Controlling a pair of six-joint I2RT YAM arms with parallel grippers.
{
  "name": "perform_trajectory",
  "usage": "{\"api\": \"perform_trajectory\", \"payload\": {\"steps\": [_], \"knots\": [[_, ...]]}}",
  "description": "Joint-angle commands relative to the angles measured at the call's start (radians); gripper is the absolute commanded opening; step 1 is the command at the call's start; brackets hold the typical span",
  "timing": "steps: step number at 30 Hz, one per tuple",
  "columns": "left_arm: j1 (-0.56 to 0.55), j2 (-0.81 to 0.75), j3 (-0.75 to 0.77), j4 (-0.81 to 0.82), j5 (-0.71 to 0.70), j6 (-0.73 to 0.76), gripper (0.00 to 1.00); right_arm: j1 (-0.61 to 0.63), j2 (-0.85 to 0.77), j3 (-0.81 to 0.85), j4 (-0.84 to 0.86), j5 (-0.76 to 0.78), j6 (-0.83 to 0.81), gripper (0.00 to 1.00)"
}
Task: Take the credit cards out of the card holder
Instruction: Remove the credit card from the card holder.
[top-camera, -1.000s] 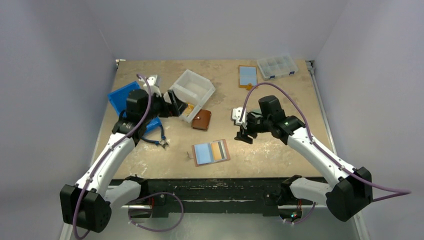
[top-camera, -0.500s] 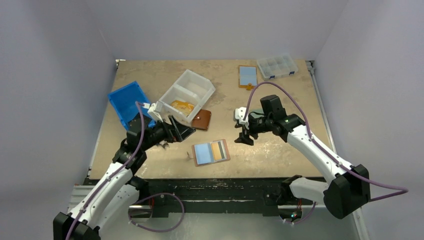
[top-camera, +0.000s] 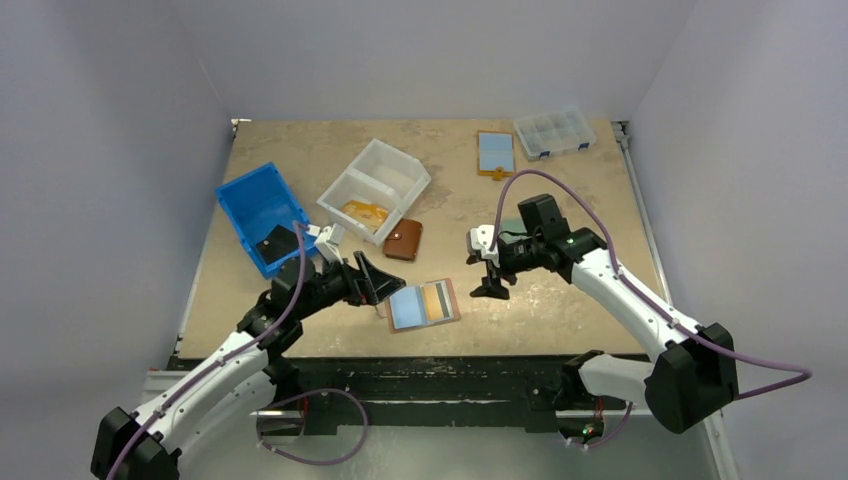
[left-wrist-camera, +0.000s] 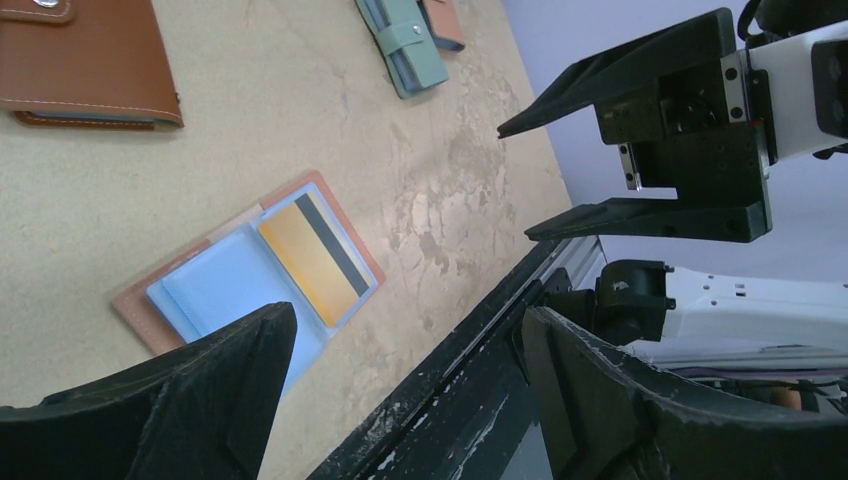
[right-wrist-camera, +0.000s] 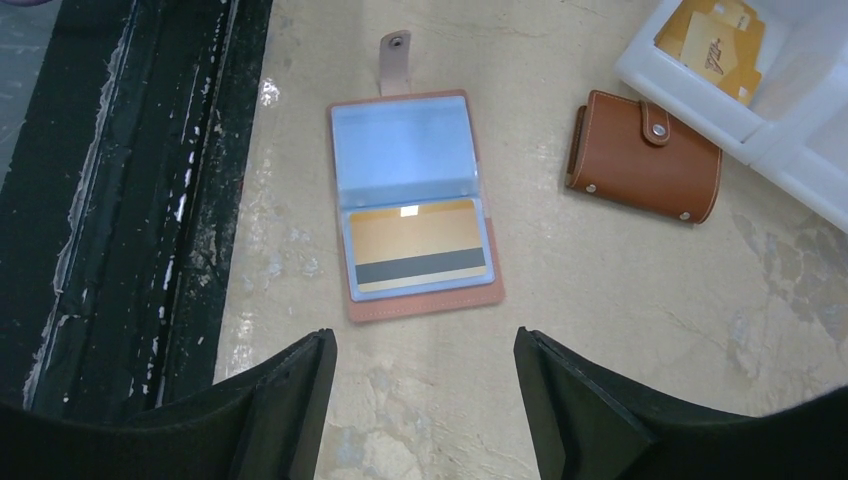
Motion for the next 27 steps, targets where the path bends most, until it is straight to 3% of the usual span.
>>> {"api": "perform_trajectory", "payload": {"steps": [1,10,27], "knots": [[-0.062,0.003,-0.010,0.088,-0.062,-0.015,0.89,-0.005,0.004,-0.008,-0.012,-0.038,-0.036,0.74],[-0.151,-0.007,-0.079,0.185,-0.124,-0.039,0.89,-0.006,0.009,-0.016,-0.051,-0.069,-0.100,0.78],[-0.155,-0.011,-0.194,0.324,-0.192,-0.203,0.91,-0.005,0.009,-0.049,-0.127,-0.103,-0.303,0.83]]}}
